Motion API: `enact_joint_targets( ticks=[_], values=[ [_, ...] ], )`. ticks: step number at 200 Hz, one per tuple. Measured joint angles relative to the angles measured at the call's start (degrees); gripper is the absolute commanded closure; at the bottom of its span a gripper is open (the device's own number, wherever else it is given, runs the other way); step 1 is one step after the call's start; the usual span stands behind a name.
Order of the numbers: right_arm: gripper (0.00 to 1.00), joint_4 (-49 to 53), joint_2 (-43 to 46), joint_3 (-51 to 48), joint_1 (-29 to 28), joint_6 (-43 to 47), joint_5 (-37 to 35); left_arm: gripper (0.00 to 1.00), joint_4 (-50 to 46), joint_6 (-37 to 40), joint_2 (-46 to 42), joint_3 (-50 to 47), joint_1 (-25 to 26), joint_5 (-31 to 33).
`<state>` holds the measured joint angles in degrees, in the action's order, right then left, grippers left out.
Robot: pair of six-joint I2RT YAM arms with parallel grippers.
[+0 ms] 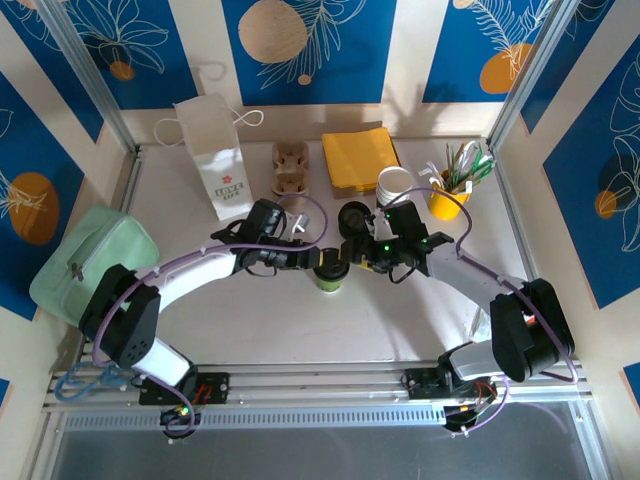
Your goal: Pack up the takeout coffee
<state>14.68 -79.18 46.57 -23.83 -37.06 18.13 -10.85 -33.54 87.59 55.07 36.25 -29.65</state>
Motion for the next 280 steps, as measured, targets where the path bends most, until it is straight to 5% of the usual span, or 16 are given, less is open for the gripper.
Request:
enact_joint_targets(
  ticks=[83, 130, 153, 206, 280],
  values=[
    [0.32, 5.44, 3.93, 4.98, -1.31, 1.14, -1.86, 0.5, -2.36, -0.55, -2.45, 0.31, 0.07, 2.38],
    [0.22, 10.45, 8.59, 9.35, -4.09, 1.86, -4.83, 0.36, -6.69, 0.09, -12.17, 0.7, 0.02, 10.84],
    [0.1, 15.19, 8.63, 13.33, -7.5, 2.58, -10.25, 0.32, -7.56, -0.02, -18.56, -0.37, -0.44, 16.31],
    [0.07, 28.35, 2.01, 24.28, -22.16, 3.67, -31.15, 0.3, -10.36, -0.02, -29.31, -6.23, -3.39, 25.75],
    [0.08, 35.69, -8.83, 29.44, -26.53, 3.61, -41.68, 0.27, -12.66, -0.02, -35.23, -8.22, -5.31, 29.79]
  ],
)
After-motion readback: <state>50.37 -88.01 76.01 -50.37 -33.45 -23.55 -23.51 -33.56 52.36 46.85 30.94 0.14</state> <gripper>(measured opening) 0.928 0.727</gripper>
